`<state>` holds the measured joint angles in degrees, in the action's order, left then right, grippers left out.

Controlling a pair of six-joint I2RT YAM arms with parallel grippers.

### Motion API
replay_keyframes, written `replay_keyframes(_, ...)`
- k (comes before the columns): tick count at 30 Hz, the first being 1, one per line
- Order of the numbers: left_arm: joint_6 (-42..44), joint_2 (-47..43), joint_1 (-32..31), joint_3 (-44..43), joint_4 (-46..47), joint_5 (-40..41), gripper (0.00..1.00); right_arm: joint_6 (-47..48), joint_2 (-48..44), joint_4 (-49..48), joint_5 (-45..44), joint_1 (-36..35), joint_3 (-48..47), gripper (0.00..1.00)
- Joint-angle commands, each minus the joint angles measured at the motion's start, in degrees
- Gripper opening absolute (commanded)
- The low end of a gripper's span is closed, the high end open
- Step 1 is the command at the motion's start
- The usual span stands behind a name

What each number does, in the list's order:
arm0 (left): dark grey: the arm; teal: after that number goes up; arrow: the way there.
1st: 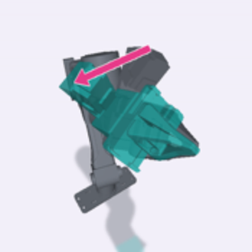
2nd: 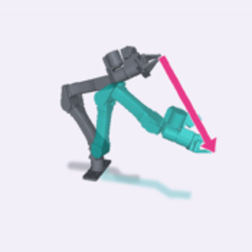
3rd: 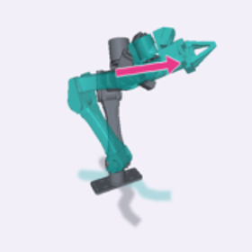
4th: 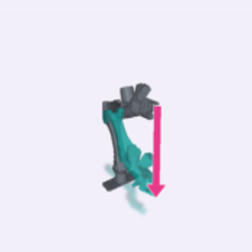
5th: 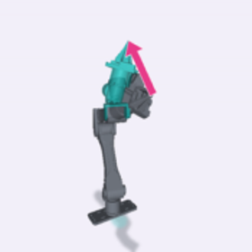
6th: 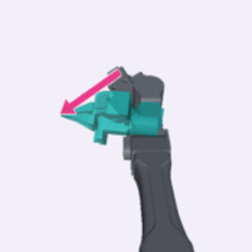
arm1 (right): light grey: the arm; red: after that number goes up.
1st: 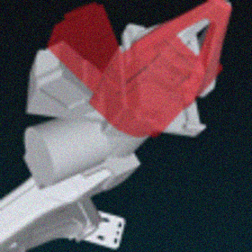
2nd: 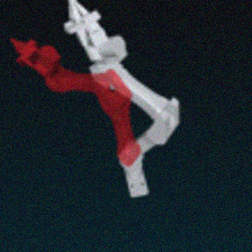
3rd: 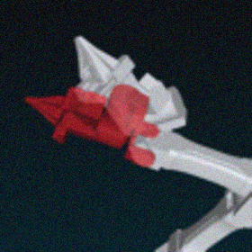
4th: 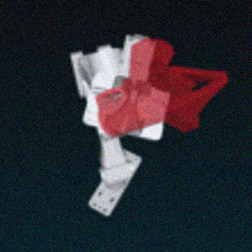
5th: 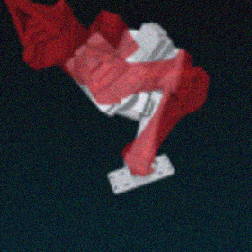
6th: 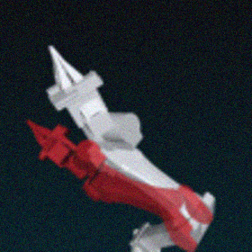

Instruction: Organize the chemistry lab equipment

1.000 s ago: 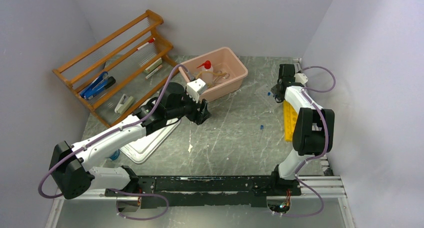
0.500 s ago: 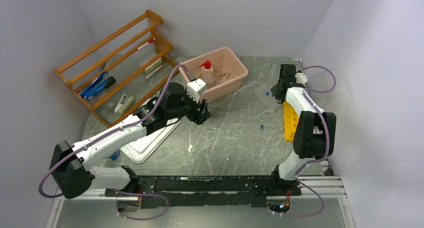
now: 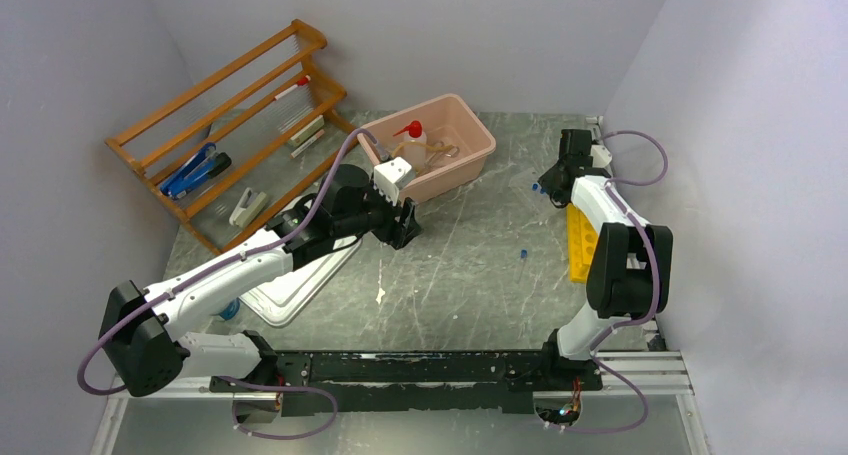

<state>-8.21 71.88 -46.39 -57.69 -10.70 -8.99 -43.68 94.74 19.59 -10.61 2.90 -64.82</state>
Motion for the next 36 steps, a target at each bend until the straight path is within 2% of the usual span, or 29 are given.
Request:
replay_keyframes(1, 0.6, 0.0, 0.1, 0.4, 1.4, 0.8, 0.67, 0.6, -2.2, -0.6, 0.9, 0.4, 0.7, 0.24)
replay_keyframes(11, 0.5, -0.1, 0.1, 0.6, 1.5, 0.9, 0.67, 2.4, -3.3, -1.5, 2.2, 0.4, 2.1, 0.25)
replay_keyframes(18, 0.6, -0.1, 0.1, 0.6, 1.5, 0.8, 0.67, 3.6, -3.3, -1.7, 3.0, 0.4, 2.3, 0.35)
replay_keyframes(22, 0.5, 0.0, 0.1, 0.5, 1.5, 0.6, 0.67, 4.0, -4.8, -1.7, 2.4, 0.4, 2.1, 0.37)
replay_keyframes(29, 0.4, -0.3, 0.1, 0.4, 1.6, 0.3, 0.67, 5.8, -9.8, 2.2, -0.9, 0.4, 1.2, 0.43)
replay_keyframes(36, -0.4, -0.7, 0.1, 0.7, 2.3, -1.0, 0.68, 7.8, -14.4, 8.2, -1.4, 0.1, 4.5, 0.44)
